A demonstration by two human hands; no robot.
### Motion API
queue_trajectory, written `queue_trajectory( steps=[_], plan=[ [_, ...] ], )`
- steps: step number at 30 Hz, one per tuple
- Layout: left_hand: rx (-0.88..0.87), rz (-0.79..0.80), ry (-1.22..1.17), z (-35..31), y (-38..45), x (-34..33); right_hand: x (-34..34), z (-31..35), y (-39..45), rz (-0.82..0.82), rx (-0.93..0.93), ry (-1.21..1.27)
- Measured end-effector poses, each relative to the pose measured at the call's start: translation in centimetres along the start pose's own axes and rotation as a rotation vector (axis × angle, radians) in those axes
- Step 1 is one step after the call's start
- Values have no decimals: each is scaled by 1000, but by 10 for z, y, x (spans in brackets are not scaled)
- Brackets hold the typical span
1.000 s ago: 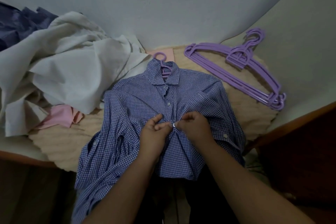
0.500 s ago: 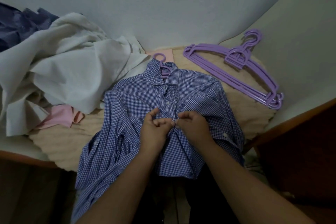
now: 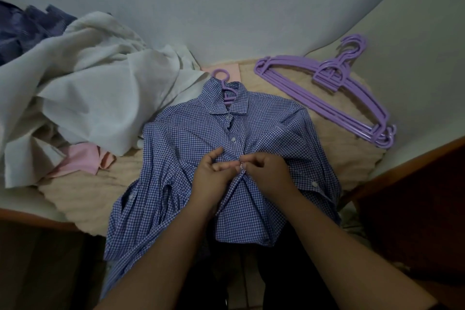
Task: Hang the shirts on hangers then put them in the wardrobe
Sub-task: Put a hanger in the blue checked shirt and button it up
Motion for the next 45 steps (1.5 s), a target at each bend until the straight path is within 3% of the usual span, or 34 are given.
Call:
queue_trajectory(
  steps=[4, 8, 19, 24, 32, 38, 45],
  plan=[
    [217, 76, -159, 3, 6, 0, 2, 1, 2, 44, 6, 38],
    [300, 100, -225, 5, 10, 0, 3, 3, 7, 90, 30, 18],
    [147, 75, 9, -3, 15, 5, 4, -6, 9, 45, 2, 50],
    [130, 144, 164, -10, 19, 2, 1, -18, 16, 144, -145, 126],
    [211, 244, 137, -24, 52, -4, -8, -19, 49, 302, -240, 132],
    [158, 135, 150, -37, 79, -1, 0, -32, 79, 73, -293, 243],
    [97, 47, 150, -38, 94, 2, -3, -42, 90, 63, -348, 252]
  ],
)
Point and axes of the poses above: each hand's wrist, its own y-axis towards the middle knuckle, its own x-axis out of the back of the hand, z = x × y, the point moved 5 cm from there along y, towards the middle knuckle, and after that the axes turned 11 degrees about x, right-handed, at the moved point
